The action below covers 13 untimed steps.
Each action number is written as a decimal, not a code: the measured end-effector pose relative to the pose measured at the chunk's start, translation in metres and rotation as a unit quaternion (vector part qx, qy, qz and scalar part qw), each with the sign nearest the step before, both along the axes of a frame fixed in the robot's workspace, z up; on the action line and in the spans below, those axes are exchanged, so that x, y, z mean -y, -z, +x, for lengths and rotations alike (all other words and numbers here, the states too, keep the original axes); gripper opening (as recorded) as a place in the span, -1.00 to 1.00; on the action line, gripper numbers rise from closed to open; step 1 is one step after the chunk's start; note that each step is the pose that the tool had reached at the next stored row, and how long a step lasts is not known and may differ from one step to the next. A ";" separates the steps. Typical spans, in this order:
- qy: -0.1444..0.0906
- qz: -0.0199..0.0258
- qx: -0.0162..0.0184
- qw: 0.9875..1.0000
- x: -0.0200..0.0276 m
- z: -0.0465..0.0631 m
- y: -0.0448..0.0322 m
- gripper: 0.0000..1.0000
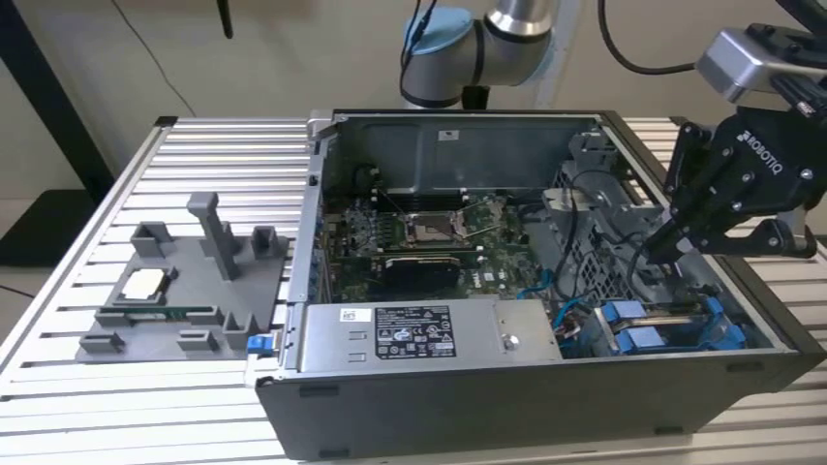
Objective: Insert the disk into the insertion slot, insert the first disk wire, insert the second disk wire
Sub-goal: 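Insert the second disk wire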
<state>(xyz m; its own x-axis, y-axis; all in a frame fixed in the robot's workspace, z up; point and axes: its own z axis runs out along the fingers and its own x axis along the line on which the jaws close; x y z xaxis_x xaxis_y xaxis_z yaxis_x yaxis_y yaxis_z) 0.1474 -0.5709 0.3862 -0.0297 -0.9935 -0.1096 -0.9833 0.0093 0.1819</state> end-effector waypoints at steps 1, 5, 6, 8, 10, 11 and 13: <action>0.000 0.000 0.000 1.000 0.0000 0.000 0.0000 -0.67; 0.000 0.000 0.000 1.000 0.0000 0.000 0.0012 -0.67; 0.000 0.000 0.001 1.000 0.0000 0.000 0.0018 -0.67; 0.000 0.000 0.002 1.000 0.0000 0.000 0.0034 -0.67; 0.000 0.000 0.003 1.000 0.0001 0.000 0.0052 -0.67; 0.000 0.000 0.003 1.000 0.0001 0.000 0.0060 -0.67; 0.000 0.000 0.003 1.000 0.0001 0.000 0.0067 -0.67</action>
